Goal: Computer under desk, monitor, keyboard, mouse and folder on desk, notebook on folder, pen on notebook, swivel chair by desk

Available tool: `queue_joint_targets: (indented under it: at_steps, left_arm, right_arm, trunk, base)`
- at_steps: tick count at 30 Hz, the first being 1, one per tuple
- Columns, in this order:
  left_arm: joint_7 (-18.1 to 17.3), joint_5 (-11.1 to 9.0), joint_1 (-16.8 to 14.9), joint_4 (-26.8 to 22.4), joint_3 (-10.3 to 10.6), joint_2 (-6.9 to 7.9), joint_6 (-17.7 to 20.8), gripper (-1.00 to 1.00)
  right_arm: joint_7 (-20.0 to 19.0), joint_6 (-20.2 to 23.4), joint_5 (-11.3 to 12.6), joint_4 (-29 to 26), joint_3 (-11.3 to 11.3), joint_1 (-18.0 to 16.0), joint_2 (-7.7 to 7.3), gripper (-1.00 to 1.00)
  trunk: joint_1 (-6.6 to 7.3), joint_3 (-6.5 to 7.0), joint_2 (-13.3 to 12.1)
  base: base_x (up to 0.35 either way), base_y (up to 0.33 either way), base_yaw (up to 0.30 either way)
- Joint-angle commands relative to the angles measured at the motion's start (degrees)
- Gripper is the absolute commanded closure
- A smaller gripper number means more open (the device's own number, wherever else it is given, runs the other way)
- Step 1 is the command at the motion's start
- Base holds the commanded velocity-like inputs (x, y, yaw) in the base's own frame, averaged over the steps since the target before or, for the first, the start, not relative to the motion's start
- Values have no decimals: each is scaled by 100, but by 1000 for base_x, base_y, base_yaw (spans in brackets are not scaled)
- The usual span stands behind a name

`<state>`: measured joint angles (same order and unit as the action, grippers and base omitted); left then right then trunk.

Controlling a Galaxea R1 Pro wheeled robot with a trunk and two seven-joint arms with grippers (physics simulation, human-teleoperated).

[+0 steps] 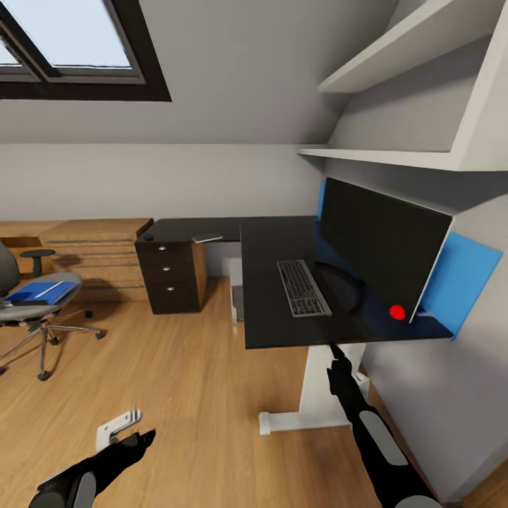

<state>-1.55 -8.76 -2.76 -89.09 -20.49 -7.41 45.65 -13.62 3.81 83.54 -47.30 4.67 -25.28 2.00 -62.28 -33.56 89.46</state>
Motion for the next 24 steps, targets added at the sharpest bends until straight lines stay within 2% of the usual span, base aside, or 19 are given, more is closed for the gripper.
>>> queue_joint_targets:
  at_steps: [1,6,10,11,14,16,19,24]
  left_arm:
    - [-15,-23,-5,90,-16,-6,29,-100]
    - [-11,-12,-5,489,-21,-1,18,-100]
    - [-3,28,-5,1027,-32,38,-8,-100]
    - [-2,60,-5,1338,-36,117,-83,-100]
    - [-3,94,-5,1761,-40,228,-269,-100]
    - [-3,130,-5,2213,-40,303,-675,-100]
    - [-3,235,-5,2518,-35,325,-1121,-100]
    - [-4,642,-4,3038,-30,331,-1962,-100]
  right_arm:
    - [-13,40,52,1,19,-3,4,-100]
    - [-15,44,-98,22,5,7,3,-100]
    - [-21,37,-420,191,-4,29,3,-100]
    - [-31,29,-731,405,-6,43,8,-100]
    - [-50,18,-1233,758,-8,55,12,-100]
    - [-50,-15,-1823,1254,-11,62,8,-100]
    - [-37,-160,-2234,1750,-13,64,4,-100]
    - [-29,-829,-2744,2500,-14,66,-11,-100]
  trunk:
    - [4,-5,3]
    - [4,-5,3]
    - [4,-5,3]
    - [4,-5,3]
    - [48,31,-77]
    - [91,66,-157]
    - [157,120,-278]
    - [267,210,-478]
  base:
    - [-293,0,0]
    - [-258,0,0]
    - [-113,0,0]
    - [-50,0,0]
    - [-31,0,0]
    - [-13,0,0]
    - [-7,0,0]
    - [-3,0,0]
